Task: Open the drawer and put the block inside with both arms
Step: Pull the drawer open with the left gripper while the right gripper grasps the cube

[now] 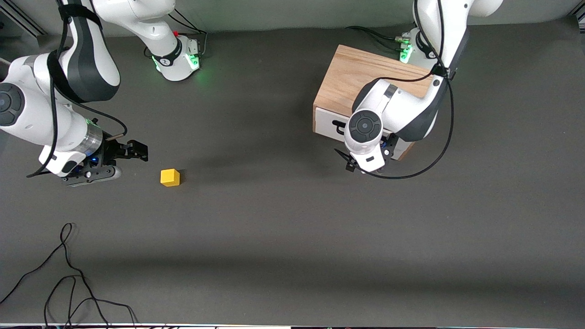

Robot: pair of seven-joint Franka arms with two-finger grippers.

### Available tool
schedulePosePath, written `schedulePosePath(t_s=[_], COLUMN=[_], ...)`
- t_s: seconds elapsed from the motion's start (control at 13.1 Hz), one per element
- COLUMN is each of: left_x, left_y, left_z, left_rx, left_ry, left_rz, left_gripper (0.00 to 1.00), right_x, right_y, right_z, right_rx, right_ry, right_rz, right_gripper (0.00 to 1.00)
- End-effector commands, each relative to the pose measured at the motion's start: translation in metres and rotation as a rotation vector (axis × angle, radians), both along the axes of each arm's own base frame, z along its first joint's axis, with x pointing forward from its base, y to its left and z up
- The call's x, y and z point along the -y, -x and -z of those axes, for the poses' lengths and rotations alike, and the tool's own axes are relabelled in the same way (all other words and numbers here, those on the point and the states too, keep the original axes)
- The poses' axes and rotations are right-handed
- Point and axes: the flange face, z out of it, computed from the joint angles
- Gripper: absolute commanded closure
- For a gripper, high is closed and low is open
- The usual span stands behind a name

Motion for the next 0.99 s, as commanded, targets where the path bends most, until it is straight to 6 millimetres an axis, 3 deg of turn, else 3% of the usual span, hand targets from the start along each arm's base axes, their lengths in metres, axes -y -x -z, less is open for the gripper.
schedulePosePath(t_s=[0.0,0.23,0.46,0.92], left_x=[0.005,0.010,0.015,0.029], left_y=[-0.009,-0.014,-0.024,-0.046], left_z=[-0.010,-0.005,-0.003,-0.004], left_rx=[0.018,0.025,0.036,0.066], left_ry=[0.002,0.008,0.017,0.042], left_rz=[0.001,0.001,-0.002,-0.003], left_gripper=[0.00,0.00,0.00,0.00], right_x=[-0.005,0.000,0.003,0.008], right_y=[0.012,0.024,0.047,0.051], right_z=[0.012,0.038,0.079,0.129], right_rx=[0.006,0.018,0.074,0.134], right_ry=[0.019,0.016,0.007,0.003], right_rz=[0.001,0.008,0.007,-0.001], right_gripper=[0.00,0.00,0.00,0.00])
